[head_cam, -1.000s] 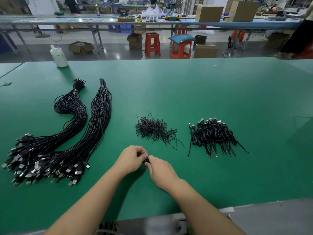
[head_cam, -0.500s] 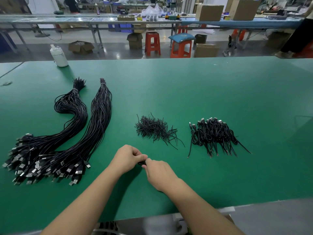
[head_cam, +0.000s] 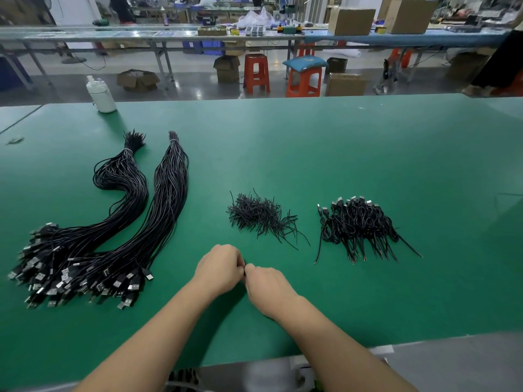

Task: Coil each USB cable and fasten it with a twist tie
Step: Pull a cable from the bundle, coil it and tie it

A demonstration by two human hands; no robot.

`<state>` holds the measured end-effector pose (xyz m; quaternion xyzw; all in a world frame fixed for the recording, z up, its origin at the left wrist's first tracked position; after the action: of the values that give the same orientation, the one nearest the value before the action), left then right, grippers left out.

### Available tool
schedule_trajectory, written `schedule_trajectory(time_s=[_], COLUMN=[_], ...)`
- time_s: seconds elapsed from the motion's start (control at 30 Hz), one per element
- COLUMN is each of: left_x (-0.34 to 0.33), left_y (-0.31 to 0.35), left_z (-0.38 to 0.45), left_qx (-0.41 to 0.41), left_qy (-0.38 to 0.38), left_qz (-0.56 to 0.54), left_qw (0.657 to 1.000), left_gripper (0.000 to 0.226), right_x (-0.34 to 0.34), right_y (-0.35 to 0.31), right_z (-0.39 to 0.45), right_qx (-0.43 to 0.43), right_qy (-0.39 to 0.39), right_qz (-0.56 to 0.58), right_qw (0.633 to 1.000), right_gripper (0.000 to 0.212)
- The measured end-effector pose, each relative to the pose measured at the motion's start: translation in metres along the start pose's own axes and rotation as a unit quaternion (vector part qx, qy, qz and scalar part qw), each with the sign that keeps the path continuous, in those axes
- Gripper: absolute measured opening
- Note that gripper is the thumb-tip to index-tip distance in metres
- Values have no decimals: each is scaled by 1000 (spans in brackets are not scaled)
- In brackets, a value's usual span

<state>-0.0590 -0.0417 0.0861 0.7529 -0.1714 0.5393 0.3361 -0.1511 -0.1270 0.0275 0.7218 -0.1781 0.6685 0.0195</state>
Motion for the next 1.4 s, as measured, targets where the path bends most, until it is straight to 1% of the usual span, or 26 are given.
schedule_trajectory(time_s=[0.13, 0.2, 0.27, 0.33, 0.4, 0.43, 0.47, 0.5, 0.53, 0.57, 0.6, 0.63, 0.67, 0.7, 0.73, 0.8, 0.87, 0.9, 1.0, 1.07, 1.13, 1.2, 1.23, 1.27, 1.33, 1.4], left_x=[1, 3, 7, 13, 20, 24, 27, 30, 32, 34, 35, 36, 37, 37, 37, 36, 34, 33, 33, 35, 34, 32, 31, 30, 30, 31], left_y=[-2, -2, -2, -2, -3, -4, -6, -9, -11, -13, -13, -12, -10, -6, -2, 7, 13, 15, 16, 16, 17, 19, 19, 19, 17, 16], left_z=[2, 3, 5, 7, 10, 10, 11, 11, 11, 11, 10, 8, 7, 6, 4, 1, -2, -3, -4, -6, -10, -13, -14, -14, -13, -11], left_qx=[9, 6, 3, 8, 24, 35, 48, 60, 70, 78, 84, 89, 90, 89, 85, 67, 48, 38, -16, -71, -138, -190, -200, -201, -173, -127], left_qy=[-32, -47, -53, -43, -28, -19, -8, 5, 17, 28, 34, 35, 31, 23, 15, 5, 7, 13, 44, 69, 106, 142, 155, 163, 158, 136], left_qz=[0, 6, -3, -40, -105, -140, -174, -206, -236, -268, -304, -341, -374, -402, -424, -448, -444, -428, -310, -235, -142, -38, -20, -23, -84, -173], left_qw=[999, 999, 999, 998, 994, 989, 984, 977, 969, 960, 948, 935, 923, 911, 902, 892, 895, 903, 950, 967, 974, 971, 967, 966, 969, 967], left_gripper=[18, 16, 15, 16, 15, 14, 14, 13, 12, 12, 12, 13, 14, 15, 14, 11, 10, 11, 13, 13, 10, 3, 1, 2, 7, 13], right_x=[3, 6, 13, 30, 49, 59, 69, 80, 88, 93, 95, 97, 95, 91, 86, 80, 78, 78, 76, 76, 76, 77, 77, 78, 78, 77], right_y=[0, 1, 3, 7, 17, 22, 25, 29, 33, 37, 40, 41, 40, 38, 35, 30, 27, 27, 30, 32, 32, 32, 32, 33, 33, 36], right_z=[0, 0, 1, 2, 2, 1, -1, -2, -2, 0, 1, 2, 1, -1, -3, -3, -2, -2, -3, -6, -8, -9, -10, -10, -11, -12], right_qx=[11, 30, 35, 10, -13, -23, -43, -70, -101, -135, -163, -170, -156, -133, -109, -94, -107, -116, -130, -135, -132, -118, -114, -110, -87, -56], right_qy=[-10, -12, 5, 54, 121, 154, 187, 217, 236, 230, 197, 152, 112, 85, 71, 81, 101, 105, 108, 112, 109, 99, 96, 89, 72, 69], right_qz=[-12, -42, -73, -62, -27, 14, 85, 190, 317, 445, 542, 587, 586, 567, 553, 559, 576, 581, 582, 595, 604, 621, 634, 653, 670, 657], right_qw=[1000, 999, 997, 997, 992, 988, 978, 955, 913, 855, 801, 777, 787, 809, 823, 819, 804, 799, 796, 784, 778, 769, 759, 744, 734, 749], right_gripper=[11, 11, 13, 27, 55, 69, 76, 74, 63, 50, 39, 33, 29, 25, 22, 22, 24, 25, 27, 26, 17, 3, 8, 14, 20, 28])
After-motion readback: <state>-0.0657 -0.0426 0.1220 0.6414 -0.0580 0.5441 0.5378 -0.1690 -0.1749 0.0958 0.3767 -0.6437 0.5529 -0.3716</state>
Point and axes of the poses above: each hand's wrist, its own z-axis towards the middle knuckle, its own x-axis out of the back of the hand, y = z × x, the point moved 1 cm from there along z, towards the middle knuckle, and after that the axes turned 2 degrees about y, right-handed, at the moved point
